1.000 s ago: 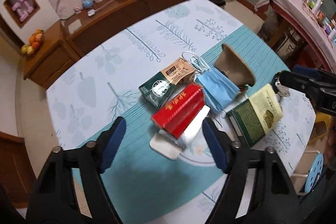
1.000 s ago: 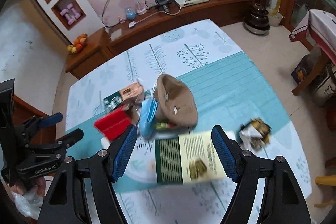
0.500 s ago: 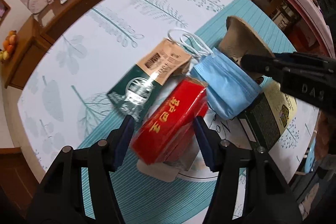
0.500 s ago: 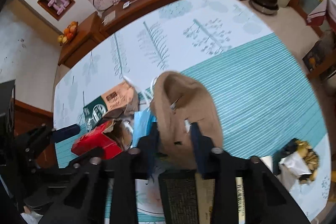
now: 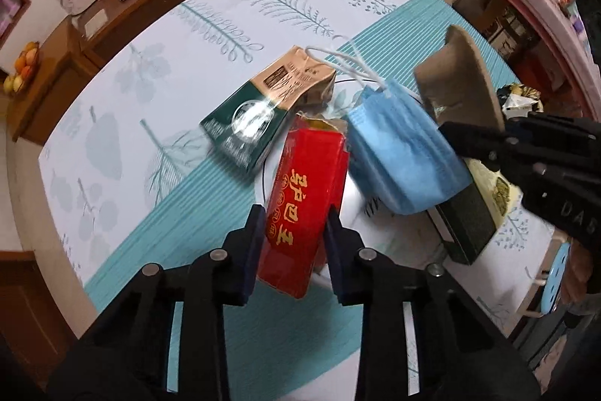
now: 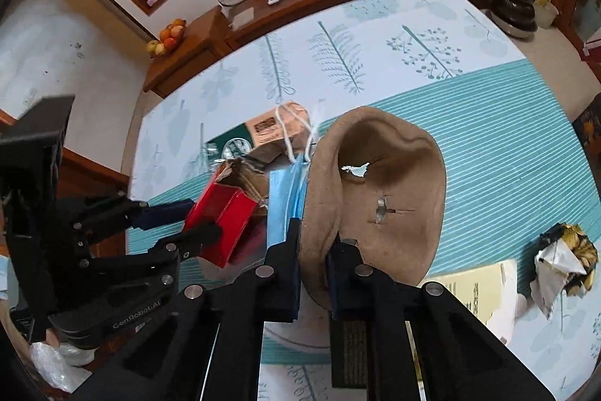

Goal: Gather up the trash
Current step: 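Grasp the red box with the left tool while the right tool grasps the beige felt cup, then carry the red box and beige felt cup over the floor bin, then open the left tool over the bin while the right tool releases the felt cup, then move both tools back up over the table toward the blue mask, then grasp the blue face mask with the right tool and lift it, then grasp the silver EARPLUGS box with the left tool while the right tool holds the mask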

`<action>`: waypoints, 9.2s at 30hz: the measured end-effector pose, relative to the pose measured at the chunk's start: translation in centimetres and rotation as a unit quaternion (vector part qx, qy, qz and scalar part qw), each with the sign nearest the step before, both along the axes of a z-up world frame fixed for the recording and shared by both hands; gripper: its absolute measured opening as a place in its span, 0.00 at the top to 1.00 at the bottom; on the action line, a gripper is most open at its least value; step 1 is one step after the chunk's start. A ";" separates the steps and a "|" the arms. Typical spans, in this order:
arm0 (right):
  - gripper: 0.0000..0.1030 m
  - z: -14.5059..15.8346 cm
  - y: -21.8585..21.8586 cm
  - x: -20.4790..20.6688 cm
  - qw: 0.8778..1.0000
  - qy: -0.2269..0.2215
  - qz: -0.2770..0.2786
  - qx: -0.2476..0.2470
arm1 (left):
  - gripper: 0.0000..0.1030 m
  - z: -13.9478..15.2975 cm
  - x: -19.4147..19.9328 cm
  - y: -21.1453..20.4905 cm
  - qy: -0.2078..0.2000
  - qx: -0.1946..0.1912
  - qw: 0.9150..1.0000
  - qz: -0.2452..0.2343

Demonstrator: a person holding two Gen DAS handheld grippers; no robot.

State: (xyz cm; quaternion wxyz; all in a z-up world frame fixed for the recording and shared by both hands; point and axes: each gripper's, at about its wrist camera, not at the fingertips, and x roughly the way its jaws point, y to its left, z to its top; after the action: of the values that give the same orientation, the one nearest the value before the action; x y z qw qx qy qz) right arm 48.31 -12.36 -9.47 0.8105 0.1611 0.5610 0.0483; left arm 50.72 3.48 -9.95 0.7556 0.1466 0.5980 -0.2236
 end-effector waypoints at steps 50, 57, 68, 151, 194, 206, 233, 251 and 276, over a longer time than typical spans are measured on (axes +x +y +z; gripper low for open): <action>0.90 2.2 -3.7 -28.5 0.997 0.007 0.024 0.078 | 0.75 4.5 -29.2 -2.3 0.026 -0.055 0.992 0.113; 0.90 2.6 -6.7 -37.2 0.991 -0.001 0.088 0.097 | 0.75 3.9 -39.8 -5.5 0.010 -0.070 0.982 0.174; 0.90 -1.2 -7.6 -47.4 0.981 0.036 0.133 0.136 | 0.75 0.7 -50.8 -7.8 0.025 -0.066 0.978 0.197; 0.62 -25.5 -3.4 -49.7 0.988 0.138 0.013 0.067 | 0.63 -17.9 -50.7 -2.0 0.029 -0.010 0.968 0.250; 0.52 16.5 -4.4 -39.9 0.988 -0.124 0.097 0.008 | 0.42 18.1 -44.2 -0.7 -0.198 -0.004 0.953 0.231; 0.50 10.9 1.0 -25.7 0.997 -0.066 0.031 -0.011 | 0.40 14.4 -27.4 4.1 -0.151 0.015 0.986 0.062; 0.87 -6.1 6.6 -12.8 0.995 0.089 -0.050 -0.006 | 0.40 2.5 -7.0 6.4 -0.012 -0.032 0.999 -0.030; 0.88 0.2 2.4 -8.0 0.992 -0.013 -0.122 0.023 | 0.40 -1.5 -0.4 2.5 0.031 -0.036 0.997 -0.053; 0.88 -2.6 1.5 -7.6 0.988 0.004 -0.152 0.038 | 0.35 -6.7 2.3 -1.8 0.066 -0.011 0.992 -0.105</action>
State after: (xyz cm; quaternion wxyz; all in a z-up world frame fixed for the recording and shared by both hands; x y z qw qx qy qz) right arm 40.69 -10.82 -12.09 0.7996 0.2754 0.5308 -0.0552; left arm 53.01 1.70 -16.60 0.6887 0.1851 0.6249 -0.3177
